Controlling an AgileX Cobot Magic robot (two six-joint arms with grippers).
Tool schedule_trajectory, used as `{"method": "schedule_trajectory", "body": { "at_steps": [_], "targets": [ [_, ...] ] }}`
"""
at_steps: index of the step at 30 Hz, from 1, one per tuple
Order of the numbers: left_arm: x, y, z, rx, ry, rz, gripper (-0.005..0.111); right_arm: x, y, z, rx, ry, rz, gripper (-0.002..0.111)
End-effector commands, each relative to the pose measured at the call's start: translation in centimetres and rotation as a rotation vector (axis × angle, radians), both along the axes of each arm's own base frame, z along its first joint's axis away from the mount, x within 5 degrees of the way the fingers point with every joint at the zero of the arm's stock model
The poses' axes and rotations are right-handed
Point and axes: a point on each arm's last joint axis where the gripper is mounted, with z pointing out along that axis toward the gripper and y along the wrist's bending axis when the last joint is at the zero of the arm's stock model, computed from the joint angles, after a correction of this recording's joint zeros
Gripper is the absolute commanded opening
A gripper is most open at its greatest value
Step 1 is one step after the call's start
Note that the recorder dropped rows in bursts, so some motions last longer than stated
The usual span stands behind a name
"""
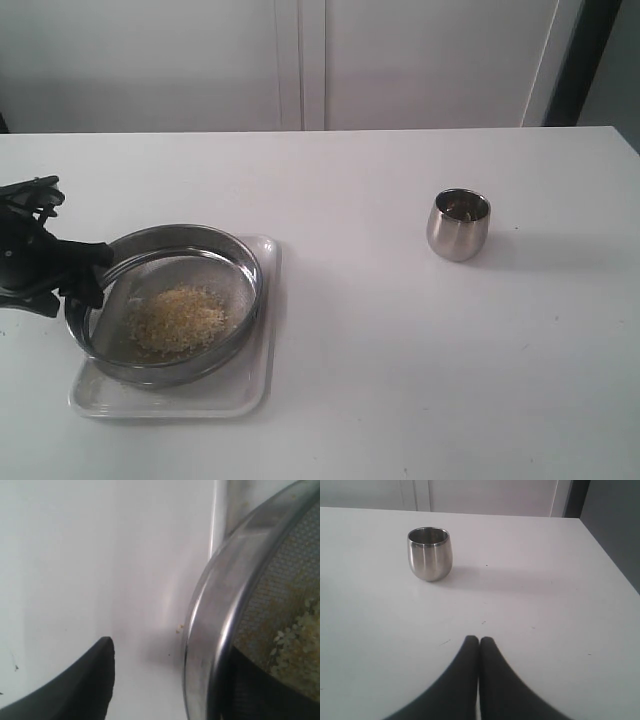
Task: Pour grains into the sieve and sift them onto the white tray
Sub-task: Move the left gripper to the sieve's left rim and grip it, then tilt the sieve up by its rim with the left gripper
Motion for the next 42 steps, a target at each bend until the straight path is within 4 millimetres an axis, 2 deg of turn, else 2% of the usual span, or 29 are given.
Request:
{"method": "schedule_trajectory", "body": {
  "at_steps": [1,6,17,24,29,35,36,42],
  "targets": [
    [0.1,0.1,0.2,-0.004,-0.006,0.003,0.06,0.0,0.0,0.0,0.0,-0.015,-0.007,0.0],
    [0.2,0.2,0.1,0.008,-0.011,-0.002,0.056,0.0,0.0,0.0,0.0,-0.015,-0.007,0.0],
    [0.2,0.2,-1.0,0.013,0.023,-0.007,0.057,0.0,0.0,0.0,0.024,-0.014,-0.014,0.0],
    [0.2,0.2,-1.0,0.01,0.028,-0.008,0.054,0.0,0.0,0.0,0.024,-0.014,-0.014,0.0],
    [0.1,0.1,-1.0,0.007,0.036,-0.009,0.04,0.0,0.0,0.0,0.024,-0.014,-0.014,0.0],
    [0.0,0.1,-1.0,0.005,0.048,-0.012,0.01,0.0,0.0,0.0,0.024,-0.014,-0.014,0.0],
    [0.0,0.1,-1.0,0.004,0.053,-0.014,0.002,0.0,0.0,0.0,0.024,-0.014,-0.014,0.0],
    [-0.1,-0.3,-0.5,-0.058,0.057,0.029,0.0,0.0,0.0,0.0,0.024,-0.014,-0.014,0.0]
  ]
}}
